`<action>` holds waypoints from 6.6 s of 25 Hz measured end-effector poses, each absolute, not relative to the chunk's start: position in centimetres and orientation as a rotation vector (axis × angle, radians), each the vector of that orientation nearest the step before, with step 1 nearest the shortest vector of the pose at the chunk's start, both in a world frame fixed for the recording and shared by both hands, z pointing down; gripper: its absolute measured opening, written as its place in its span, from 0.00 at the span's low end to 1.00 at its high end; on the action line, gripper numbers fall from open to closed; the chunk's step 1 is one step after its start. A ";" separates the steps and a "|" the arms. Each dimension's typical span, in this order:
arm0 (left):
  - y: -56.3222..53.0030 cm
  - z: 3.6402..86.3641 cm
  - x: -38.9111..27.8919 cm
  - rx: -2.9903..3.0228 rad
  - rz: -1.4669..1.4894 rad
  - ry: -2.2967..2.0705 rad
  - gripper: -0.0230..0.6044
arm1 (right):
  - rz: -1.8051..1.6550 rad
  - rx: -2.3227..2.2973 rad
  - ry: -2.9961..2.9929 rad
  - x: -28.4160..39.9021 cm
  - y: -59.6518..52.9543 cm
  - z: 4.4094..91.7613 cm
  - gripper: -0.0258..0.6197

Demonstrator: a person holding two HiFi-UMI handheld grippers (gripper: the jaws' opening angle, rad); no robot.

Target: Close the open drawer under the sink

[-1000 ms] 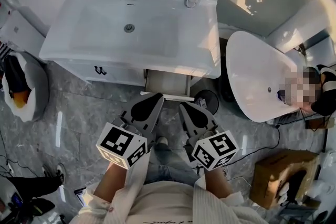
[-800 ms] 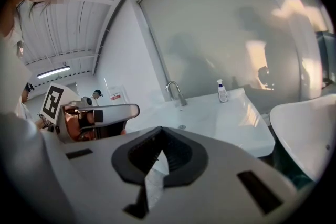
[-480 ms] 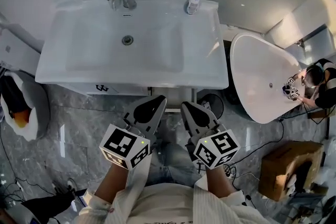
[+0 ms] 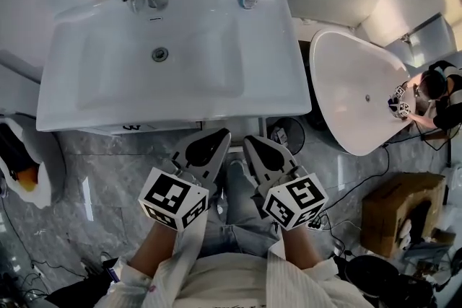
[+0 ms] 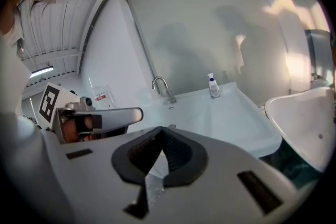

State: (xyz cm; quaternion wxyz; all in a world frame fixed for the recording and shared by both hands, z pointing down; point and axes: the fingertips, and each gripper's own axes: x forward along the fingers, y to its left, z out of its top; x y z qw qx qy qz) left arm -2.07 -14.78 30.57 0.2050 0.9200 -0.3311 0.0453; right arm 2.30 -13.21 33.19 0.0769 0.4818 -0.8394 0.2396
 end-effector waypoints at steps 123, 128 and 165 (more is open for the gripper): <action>-20.3 63.7 -2.0 2.419 0.510 -1.189 0.06 | 0.719 1.541 -2.210 7.5 -20.5 65.8 0.05; -20.9 63.9 -1.9 2.427 0.510 -1.197 0.06 | 0.701 1.548 -2.218 7.5 -21.2 65.9 0.05; -17.0 49.7 0.1 2.487 0.362 -1.268 0.06 | 0.556 1.497 -2.408 6.9 -17.3 51.1 0.05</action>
